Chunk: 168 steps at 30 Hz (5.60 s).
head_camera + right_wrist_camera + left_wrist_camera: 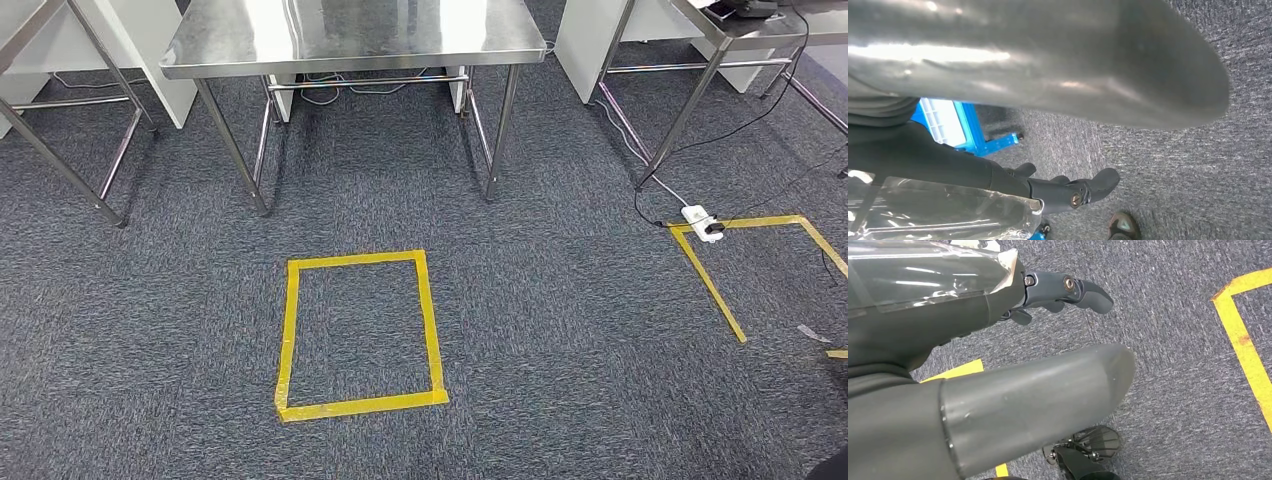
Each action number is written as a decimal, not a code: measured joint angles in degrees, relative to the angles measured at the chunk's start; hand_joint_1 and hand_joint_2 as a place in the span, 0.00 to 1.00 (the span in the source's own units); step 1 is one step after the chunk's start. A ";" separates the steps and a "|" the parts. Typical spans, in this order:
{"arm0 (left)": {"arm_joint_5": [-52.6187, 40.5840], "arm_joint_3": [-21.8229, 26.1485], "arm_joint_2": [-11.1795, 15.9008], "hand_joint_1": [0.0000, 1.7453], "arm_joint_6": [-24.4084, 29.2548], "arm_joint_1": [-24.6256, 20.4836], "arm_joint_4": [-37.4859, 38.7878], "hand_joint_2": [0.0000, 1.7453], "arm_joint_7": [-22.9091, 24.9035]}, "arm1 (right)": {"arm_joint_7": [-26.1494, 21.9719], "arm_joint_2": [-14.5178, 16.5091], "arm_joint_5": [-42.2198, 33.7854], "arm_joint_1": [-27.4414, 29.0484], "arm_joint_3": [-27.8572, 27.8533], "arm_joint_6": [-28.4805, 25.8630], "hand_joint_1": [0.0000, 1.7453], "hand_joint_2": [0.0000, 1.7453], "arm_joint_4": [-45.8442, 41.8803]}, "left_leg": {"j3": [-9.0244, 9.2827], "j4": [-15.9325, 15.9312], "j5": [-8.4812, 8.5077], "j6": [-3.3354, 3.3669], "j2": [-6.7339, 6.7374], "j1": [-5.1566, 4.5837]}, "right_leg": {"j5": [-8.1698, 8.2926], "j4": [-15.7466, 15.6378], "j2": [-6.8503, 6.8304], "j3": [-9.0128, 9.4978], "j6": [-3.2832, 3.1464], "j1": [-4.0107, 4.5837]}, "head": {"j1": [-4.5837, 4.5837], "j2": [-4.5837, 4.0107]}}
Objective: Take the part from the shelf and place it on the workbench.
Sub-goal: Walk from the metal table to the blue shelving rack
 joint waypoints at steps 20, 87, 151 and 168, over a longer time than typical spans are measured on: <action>-0.09 0.00 -0.07 0.00 0.22 0.00 0.00 0.00 -0.06 | 0.54 -0.01 0.13 -0.14 0.02 -0.02 0.00 0.00 0.00 | -0.01 0.00 0.11 0.12 0.00 0.12 | 0.05 0.00 0.00 -0.01 0.04 0.01 | -0.02 0.00; -0.08 0.02 -0.07 0.00 0.95 0.58 0.00 0.00 0.09 | 1.40 -0.19 2.57 -0.18 2.95 3.30 0.00 1.00 0.00 | -0.03 -1.37 1.31 1.50 0.29 1.22 | -6.20 14.60 -0.13 -6.16 0.96 -0.44 | 0.37 0.00; -0.05 0.03 -0.42 0.00 1.32 0.86 0.02 0.00 -0.15 | 1.66 -0.61 2.75 -0.23 3.48 6.37 0.00 1.00 -0.02 | -0.64 -0.55 1.34 0.66 -2.88 1.37 | -2.24 3.05 0.41 -0.46 1.67 -0.60 | 0.48 0.00; -0.05 0.02 -0.02 0.00 1.32 0.82 0.02 0.00 -0.05 | 1.32 -0.34 3.08 -0.50 4.09 7.39 0.00 1.00 -0.02 | -1.13 0.71 0.26 -0.18 2.10 1.01 | -1.11 -0.06 -2.80 1.29 -0.99 0.07 | -0.26 0.00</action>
